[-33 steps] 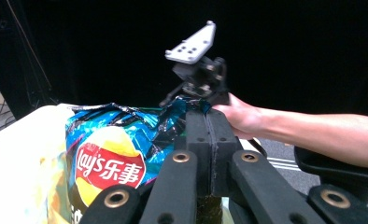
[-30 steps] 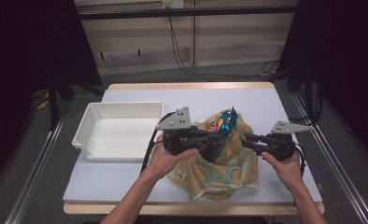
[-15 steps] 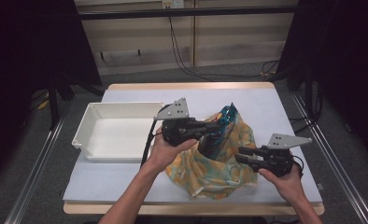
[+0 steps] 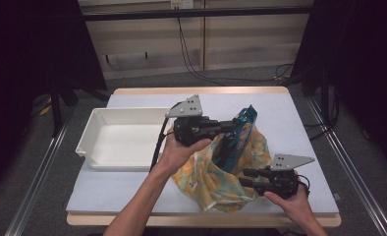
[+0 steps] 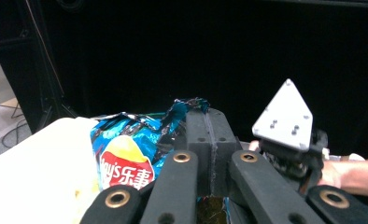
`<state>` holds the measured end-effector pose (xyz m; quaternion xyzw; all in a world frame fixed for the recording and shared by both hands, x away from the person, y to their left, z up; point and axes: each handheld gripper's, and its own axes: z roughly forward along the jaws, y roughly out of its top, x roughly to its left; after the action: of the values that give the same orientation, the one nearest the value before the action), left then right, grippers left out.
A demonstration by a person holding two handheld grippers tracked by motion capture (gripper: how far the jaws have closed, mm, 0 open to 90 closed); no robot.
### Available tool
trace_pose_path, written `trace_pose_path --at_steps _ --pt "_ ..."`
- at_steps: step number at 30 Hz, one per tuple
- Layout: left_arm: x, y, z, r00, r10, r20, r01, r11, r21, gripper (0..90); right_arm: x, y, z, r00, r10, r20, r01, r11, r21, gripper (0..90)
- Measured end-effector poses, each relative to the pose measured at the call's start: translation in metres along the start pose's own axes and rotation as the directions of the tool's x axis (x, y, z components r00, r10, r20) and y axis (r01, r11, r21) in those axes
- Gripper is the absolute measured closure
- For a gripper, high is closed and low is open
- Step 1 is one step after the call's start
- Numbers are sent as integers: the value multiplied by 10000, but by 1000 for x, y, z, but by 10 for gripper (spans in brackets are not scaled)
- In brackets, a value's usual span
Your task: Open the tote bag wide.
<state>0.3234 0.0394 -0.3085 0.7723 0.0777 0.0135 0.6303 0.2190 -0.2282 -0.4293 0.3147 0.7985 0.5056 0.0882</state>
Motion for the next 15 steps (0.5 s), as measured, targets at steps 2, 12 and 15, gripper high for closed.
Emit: trace_pose_path --at_steps 2,12,15 --pt "0 4 -1 9999 -95 68 96 9999 -139 900 0 -3 2 10000 47 -38 -46 10000 69 615" --pt "1 21 -1 9996 36 293 -21 9986 -523 900 -3 -7 0 9997 48 236 -47 10000 -39 595" --pt "0 26 -1 9995 66 304 -47 9981 -616 900 -3 -7 -4 9995 88 309 -83 9998 -189 577"
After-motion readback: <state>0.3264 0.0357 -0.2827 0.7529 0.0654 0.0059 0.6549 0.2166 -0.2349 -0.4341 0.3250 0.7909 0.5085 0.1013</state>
